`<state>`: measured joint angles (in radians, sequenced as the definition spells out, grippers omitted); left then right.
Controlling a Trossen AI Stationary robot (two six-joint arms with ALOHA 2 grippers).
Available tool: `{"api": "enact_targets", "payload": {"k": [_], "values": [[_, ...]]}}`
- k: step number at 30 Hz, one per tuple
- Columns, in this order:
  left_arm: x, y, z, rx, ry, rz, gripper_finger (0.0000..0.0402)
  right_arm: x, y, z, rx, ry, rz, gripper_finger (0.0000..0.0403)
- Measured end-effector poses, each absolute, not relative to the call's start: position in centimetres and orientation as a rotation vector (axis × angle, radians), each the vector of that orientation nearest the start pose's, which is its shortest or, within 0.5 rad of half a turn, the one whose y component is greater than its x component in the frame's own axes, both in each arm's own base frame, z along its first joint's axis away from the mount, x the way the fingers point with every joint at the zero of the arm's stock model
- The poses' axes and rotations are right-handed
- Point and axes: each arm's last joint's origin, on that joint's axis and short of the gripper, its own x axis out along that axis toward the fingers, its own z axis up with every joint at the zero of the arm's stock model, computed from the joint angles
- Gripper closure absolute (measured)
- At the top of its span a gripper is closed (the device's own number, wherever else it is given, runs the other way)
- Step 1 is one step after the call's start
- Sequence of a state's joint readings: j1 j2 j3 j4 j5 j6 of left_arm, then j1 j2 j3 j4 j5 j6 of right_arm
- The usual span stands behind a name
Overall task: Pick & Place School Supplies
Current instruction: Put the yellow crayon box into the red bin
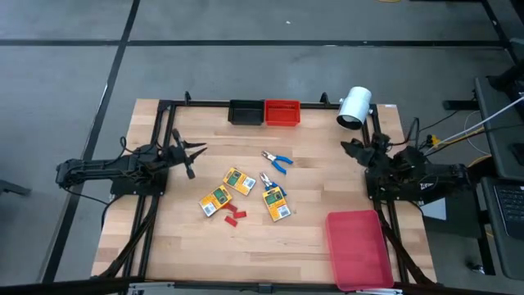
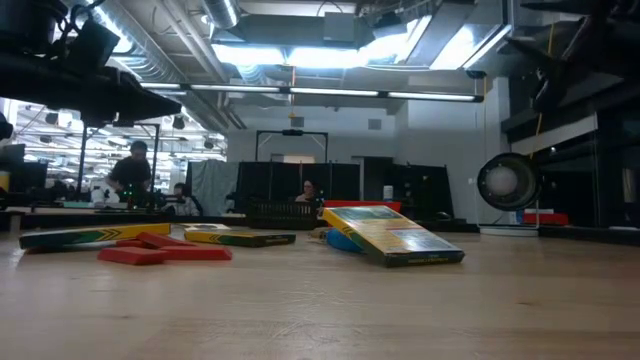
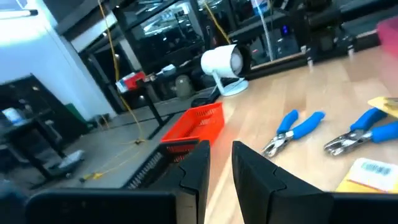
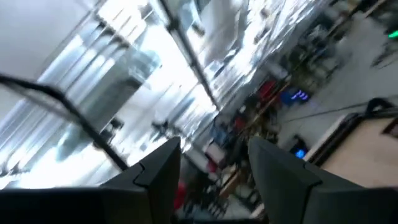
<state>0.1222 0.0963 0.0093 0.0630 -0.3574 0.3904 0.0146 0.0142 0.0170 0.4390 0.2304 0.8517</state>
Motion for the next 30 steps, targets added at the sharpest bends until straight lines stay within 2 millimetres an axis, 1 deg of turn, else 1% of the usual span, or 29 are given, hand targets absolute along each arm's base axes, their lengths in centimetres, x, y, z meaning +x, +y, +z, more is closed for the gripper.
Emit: {"api": "enact_targets", "payload": {"k": [3, 5, 8, 10, 13, 14, 18, 20, 21, 22, 23, 25, 27, 28, 30], "values": [[9.9, 2.4, 16.6, 0.466, 0.138, 0.521, 0.0339, 9.1, -1.0, 20.3, 0.977, -0.521, -0.194, 0.0209], [9.8, 2.4, 16.7, 0.512, 0.147, 0.548, 0.0339, 9.2, -1.1, 19.9, 1.061, -0.533, -0.265, 0.0209], [9.7, 2.6, 16.6, 0.584, 0.205, 0.609, 0.0339, 9.6, -1.0, 19.7, 1.167, -0.523, -0.24, 0.0209], [9.7, 2.7, 16.7, 0.593, 0.206, 0.626, 0.0339, 9.8, -0.7, 19.8, 1.179, -0.502, -0.201, 0.0209], [9.7, 2.7, 16.6, 0.6, 0.214, 0.629, 0.0339, 10.0, -0.4, 20.1, 1.187, -0.517, -0.163, 0.0209], [9.7, 2.7, 16.6, 0.632, 0.224, 0.626, 0.0339, 10.0, -0.3, 20.3, 1.184, -0.522, -0.149, 0.0209], [9.7, 2.7, 16.7, 0.886, 0.307, 0.609, 0.0339, 10.4, 0.0, 20.8, 1.181, -0.558, -0.128, 0.0209], [9.7, 2.7, 16.7, 0.936, 0.312, 0.582, 0.0339, 10.8, 0.2, 21.1, 1.186, -0.555, -0.13, 0.0209], [9.8, 2.6, 16.6, 0.936, 0.298, 0.539, 0.0339, 11.0, 0.4, 21.3, 1.185, -0.542, -0.126, 0.0209], [9.9, 2.4, 16.6, 0.898, 0.253, 0.476, 0.0339, 11.2, 0.5, 21.6, 1.185, -0.527, -0.121, 0.0209], [10.0, 2.1, 16.6, 0.816, 0.18, 0.383, 0.0339, 11.5, 0.7, 22.0, 1.186, -0.513, -0.117, 0.0209], [10.2, 1.5, 16.9, 0.577, 0.043, 0.194, 0.0339, 12.3, 1.1, 22.5, 1.179, -0.467, -0.097, 0.0209], [10.3, 1.3, 17.2, 0.36, -0.022, 0.131, 0.0339, 13.1, 1.6, 23.1, 1.167, -0.408, -0.057, 0.0209], [10.3, 1.1, 17.6, 0.212, -0.075, 0.081, 0.0339, 13.6, 1.9, 23.5, 1.163, -0.382, -0.034, 0.0209], [10.2, 0.8, 19.0, -0.066, -0.231, -0.013, 0.0339, 14.7, 2.5, 24.3, 1.152, -0.323, 0.01, 0.0209]]}}
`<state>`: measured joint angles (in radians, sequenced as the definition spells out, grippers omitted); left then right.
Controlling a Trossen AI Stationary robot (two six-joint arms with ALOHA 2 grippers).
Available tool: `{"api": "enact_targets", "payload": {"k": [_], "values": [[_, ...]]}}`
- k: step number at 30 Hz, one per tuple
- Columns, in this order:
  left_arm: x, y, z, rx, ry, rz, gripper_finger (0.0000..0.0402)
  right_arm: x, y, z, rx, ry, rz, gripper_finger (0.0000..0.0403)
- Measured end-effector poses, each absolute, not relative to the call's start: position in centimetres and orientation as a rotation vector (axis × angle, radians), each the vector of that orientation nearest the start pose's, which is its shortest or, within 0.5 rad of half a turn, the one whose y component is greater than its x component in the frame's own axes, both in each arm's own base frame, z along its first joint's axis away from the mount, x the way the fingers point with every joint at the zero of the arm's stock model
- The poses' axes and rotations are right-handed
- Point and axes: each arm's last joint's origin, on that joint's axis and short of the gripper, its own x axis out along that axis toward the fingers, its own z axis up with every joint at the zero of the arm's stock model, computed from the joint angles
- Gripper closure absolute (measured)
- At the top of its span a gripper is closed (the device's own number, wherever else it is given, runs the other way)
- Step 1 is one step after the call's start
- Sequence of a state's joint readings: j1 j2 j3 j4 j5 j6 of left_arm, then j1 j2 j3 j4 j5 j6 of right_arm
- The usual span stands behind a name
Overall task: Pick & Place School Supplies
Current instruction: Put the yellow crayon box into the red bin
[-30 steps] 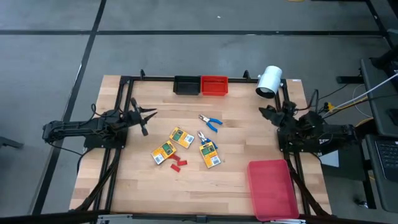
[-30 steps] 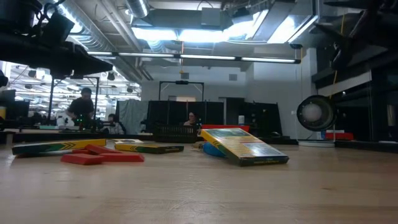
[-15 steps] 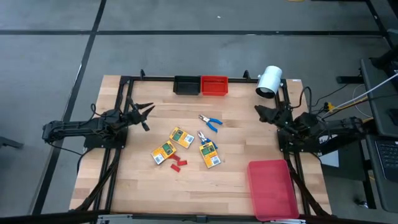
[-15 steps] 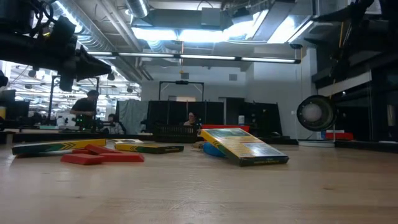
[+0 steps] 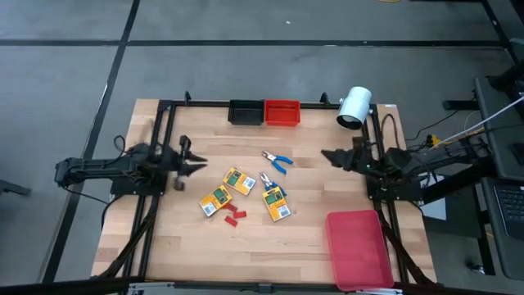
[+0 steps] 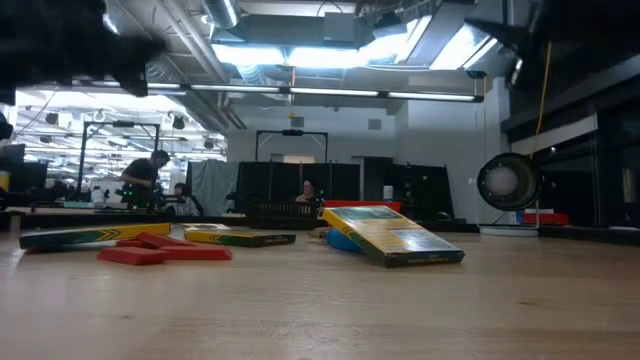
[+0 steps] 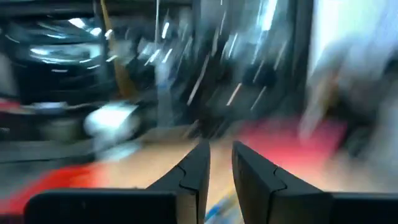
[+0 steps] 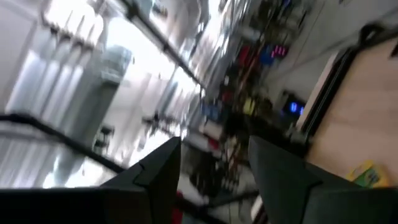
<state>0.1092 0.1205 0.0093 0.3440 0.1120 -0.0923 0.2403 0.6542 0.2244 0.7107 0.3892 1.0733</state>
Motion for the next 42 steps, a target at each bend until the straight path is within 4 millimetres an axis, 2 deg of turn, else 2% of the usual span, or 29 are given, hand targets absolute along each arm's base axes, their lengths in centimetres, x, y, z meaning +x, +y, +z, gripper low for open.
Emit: {"api": "enact_targets", "payload": {"k": [5, 6, 10, 12, 17, 21, 26, 29, 32, 36, 38, 40, 42], "values": [[9.0, 0.8, 21.9, -0.721, -0.56, -0.147, 0.0339, 17.9, 3.8, 26.0, 1.166, -0.153, 0.15, 0.0209], [8.8, 0.9, 22.2, -0.786, -0.606, -0.132, 0.0339, 18.6, 4.1, 26.1, 1.181, -0.086, 0.171, 0.0209], [8.2, 0.9, 23.0, -0.773, -0.722, -0.145, 0.0339, 21.0, 5.1, 25.8, 1.21, 0.237, 0.179, 0.0209], [7.8, 0.9, 23.4, -0.761, -0.772, -0.178, 0.0339, 21.9, 5.6, 25.7, 1.189, 0.307, 0.169, 0.0209], [7.3, 0.9, 24.0, -0.805, -0.85, -0.206, 0.0339, 22.9, 5.9, 26.2, 1.139, 0.292, 0.198, 0.0209], [7.3, 1.3, 23.9, -0.88, -0.893, -0.11, 0.0339, 23.0, 5.8, 26.2, 1.136, 0.277, 0.169, 0.0209], [7.9, 0.9, 23.7, -0.813, -0.804, -0.192, 0.0338, 23.0, 5.7, 26.2, 1.119, 0.244, 0.124, 0.0209], [8.5, 1.0, 23.3, -0.926, -0.743, -0.198, 0.0334, 23.0, 5.6, 26.0, 1.097, 0.244, 0.099, 0.0209], [8.8, 0.8, 23.8, -0.831, -0.703, -0.232, 0.033, 23.0, 5.5, 25.9, 1.085, 0.249, 0.084, 0.0209], [8.3, 0.5, 27.8, -0.678, -0.76, -0.304, 0.0332, 23.0, 5.2, 25.9, 1.07, 0.246, 0.079, 0.0209], [8.8, 0.6, 29.9, -0.65, -0.702, -0.272, 0.0328, 23.0, 5.0, 26.0, 1.058, 0.244, 0.077, 0.0209], [10.0, 0.7, 31.8, -0.641, -0.518, -0.188, 0.0318, 22.9, 4.6, 25.6, 1.059, 0.279, 0.034, 0.0209], [11.4, 0.8, 32.9, -0.628, -0.243, -0.06, 0.03, 22.7, 4.1, 24.8, 1.051, 0.352, -0.023, 0.0209]]}}
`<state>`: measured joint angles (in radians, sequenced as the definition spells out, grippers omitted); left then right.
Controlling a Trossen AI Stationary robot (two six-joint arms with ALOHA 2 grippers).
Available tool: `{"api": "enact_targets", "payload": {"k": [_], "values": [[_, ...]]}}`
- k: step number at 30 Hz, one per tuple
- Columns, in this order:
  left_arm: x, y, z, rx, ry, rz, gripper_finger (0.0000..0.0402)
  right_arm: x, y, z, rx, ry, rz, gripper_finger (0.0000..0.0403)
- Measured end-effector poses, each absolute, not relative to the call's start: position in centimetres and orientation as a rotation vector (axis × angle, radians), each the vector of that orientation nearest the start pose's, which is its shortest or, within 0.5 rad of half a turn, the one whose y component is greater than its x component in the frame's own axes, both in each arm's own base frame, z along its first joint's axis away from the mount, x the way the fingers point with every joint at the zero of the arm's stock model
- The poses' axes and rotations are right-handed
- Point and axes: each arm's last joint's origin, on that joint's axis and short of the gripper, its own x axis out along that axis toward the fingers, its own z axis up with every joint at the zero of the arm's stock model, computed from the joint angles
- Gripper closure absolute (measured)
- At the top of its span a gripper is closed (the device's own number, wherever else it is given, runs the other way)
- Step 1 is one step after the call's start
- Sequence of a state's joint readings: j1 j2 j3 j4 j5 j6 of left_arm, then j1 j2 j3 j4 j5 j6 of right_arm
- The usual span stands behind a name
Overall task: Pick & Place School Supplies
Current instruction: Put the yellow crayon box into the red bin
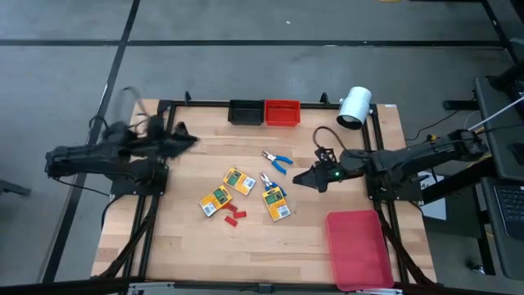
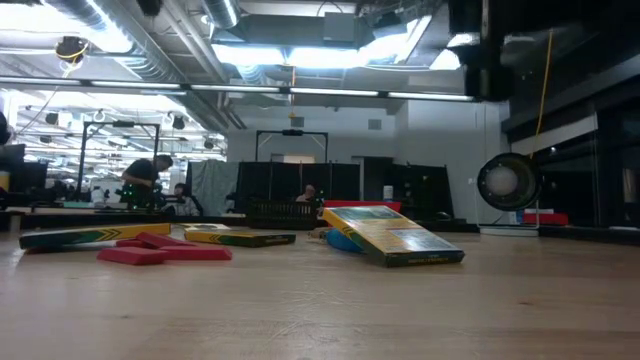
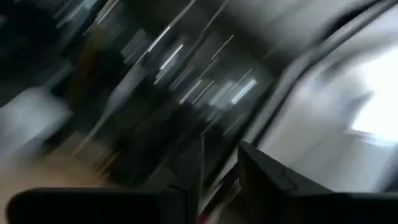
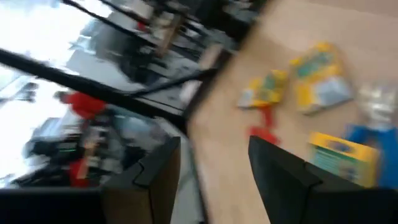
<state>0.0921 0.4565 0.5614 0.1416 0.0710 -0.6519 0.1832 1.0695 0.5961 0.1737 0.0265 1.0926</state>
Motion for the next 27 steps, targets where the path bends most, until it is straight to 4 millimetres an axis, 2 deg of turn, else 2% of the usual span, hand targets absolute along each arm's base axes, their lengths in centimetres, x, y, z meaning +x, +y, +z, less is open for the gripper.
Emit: {"api": "enact_targets", "payload": {"k": [3, 6, 9, 12, 14, 18, 22, 27], "values": [[13.3, 1.2, 33.4, -0.574, 0.132, 0.146, 0.0271, 22.3, 3.8, 23.5, 1.038, 0.501, -0.075, 0.0209], [15.6, 1.3, 32.2, -0.563, 0.283, 0.219, 0.0242, 22.0, 3.8, 22.6, 1.015, 0.593, -0.086, 0.0209], [17.8, 0.9, 29.8, -0.69, 0.265, 0.169, 0.0214, 22.0, 3.9, 22.4, 1.006, 0.622, -0.081, 0.0209], [19.2, 0.0, 25.5, -0.87, 0.24, 0.15, 0.0192, 22.0, 4.0, 22.3, 0.989, 0.63, -0.078, 0.0209], [19.5, -0.9, 22.8, -0.993, 0.188, 0.161, 0.0187, 21.9, 4.2, 22.3, 0.983, 0.622, -0.088, 0.0209], [19.8, -2.5, 19.2, -1.166, 0.159, 0.248, 0.0193, 21.8, 4.8, 22.4, 0.985, 0.625, -0.073, 0.0209], [21.7, -4.0, 18.8, -1.209, 0.156, 0.246, 0.0212, 21.8, 5.0, 22.4, 0.996, 0.631, -0.067, 0.0209], [26.1, -5.1, 18.1, -1.173, 0.278, 0.238, 0.0221, 21.8, 5.0, 22.4, 0.984, 0.635, -0.056, 0.0209]]}}
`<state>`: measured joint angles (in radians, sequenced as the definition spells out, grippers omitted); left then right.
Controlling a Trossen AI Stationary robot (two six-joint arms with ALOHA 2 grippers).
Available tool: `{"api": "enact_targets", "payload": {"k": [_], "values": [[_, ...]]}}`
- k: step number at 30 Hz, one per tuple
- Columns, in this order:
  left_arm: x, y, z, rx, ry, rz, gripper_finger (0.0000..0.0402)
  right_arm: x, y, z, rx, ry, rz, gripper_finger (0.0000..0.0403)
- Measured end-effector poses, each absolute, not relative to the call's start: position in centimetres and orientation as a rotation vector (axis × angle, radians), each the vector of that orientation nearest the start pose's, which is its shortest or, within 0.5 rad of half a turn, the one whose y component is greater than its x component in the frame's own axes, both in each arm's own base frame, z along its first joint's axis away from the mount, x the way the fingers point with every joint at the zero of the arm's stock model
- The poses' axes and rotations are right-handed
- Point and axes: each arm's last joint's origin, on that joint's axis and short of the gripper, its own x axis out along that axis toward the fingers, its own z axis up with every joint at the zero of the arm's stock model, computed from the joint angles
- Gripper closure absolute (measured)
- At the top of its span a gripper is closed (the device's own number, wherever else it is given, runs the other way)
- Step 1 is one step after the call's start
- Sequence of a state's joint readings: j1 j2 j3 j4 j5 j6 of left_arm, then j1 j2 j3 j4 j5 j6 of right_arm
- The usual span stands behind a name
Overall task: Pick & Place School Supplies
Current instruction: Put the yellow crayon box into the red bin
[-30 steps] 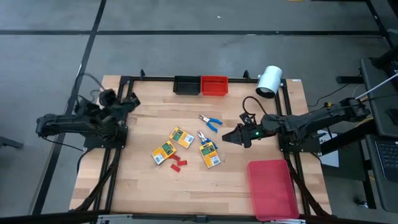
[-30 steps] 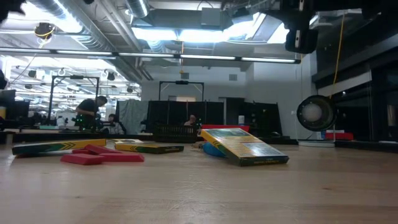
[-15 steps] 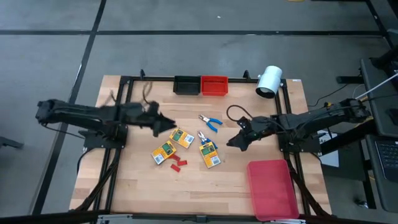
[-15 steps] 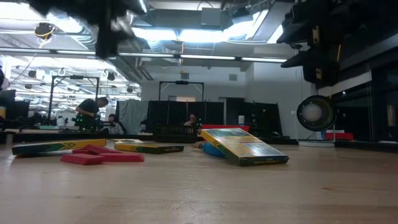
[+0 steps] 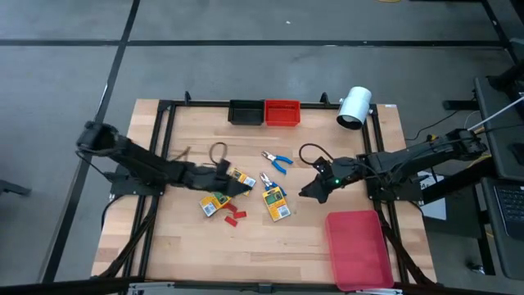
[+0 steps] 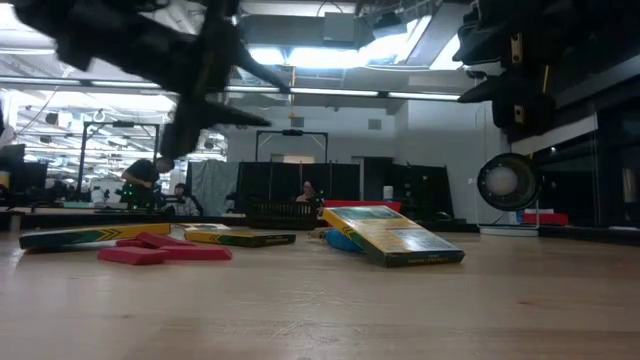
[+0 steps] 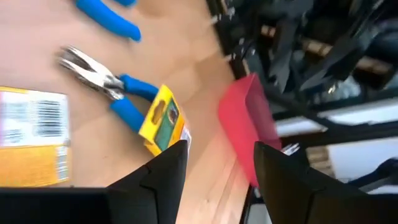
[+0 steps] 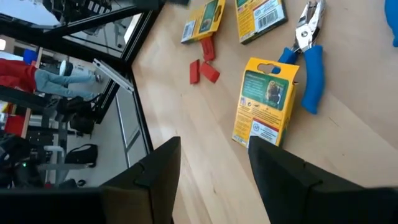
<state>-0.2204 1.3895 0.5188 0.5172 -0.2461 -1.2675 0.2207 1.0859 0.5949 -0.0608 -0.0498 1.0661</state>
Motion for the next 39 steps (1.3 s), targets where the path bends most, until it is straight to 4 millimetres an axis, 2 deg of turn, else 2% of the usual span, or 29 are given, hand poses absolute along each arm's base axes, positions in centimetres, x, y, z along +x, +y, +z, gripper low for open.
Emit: {"api": "enact_targets", "payload": {"k": [4, 10, 20, 32, 35, 39], "values": [[29.0, -5.4, 16.4, -1.16, 0.365, 0.242, 0.0221, 21.8, 5.1, 22.4, 0.989, 0.65, -0.033, 0.0209], [31.1, -5.3, 14.2, -1.206, 0.389, 0.235, 0.0221, 21.5, 6.1, 22.4, 0.985, 0.671, 0.005, 0.0209], [31.3, -4.5, 12.8, -1.186, 0.437, 0.334, 0.0221, 20.9, 8.1, 22.6, 1.013, 0.669, 0.026, 0.0209], [31.3, -3.8, 12.6, -1.157, 0.469, 0.338, 0.0221, 21.0, 8.5, 22.9, 1.028, 0.619, 0.025, 0.0209], [32.1, -3.6, 12.7, -1.145, 0.487, 0.309, 0.0221, 21.0, 8.5, 22.9, 1.029, 0.617, 0.027, 0.0209], [33.4, -3.6, 11.9, -1.142, 0.521, 0.298, 0.0221, 21.0, 8.5, 22.9, 1.028, 0.616, 0.027, 0.0209]]}}
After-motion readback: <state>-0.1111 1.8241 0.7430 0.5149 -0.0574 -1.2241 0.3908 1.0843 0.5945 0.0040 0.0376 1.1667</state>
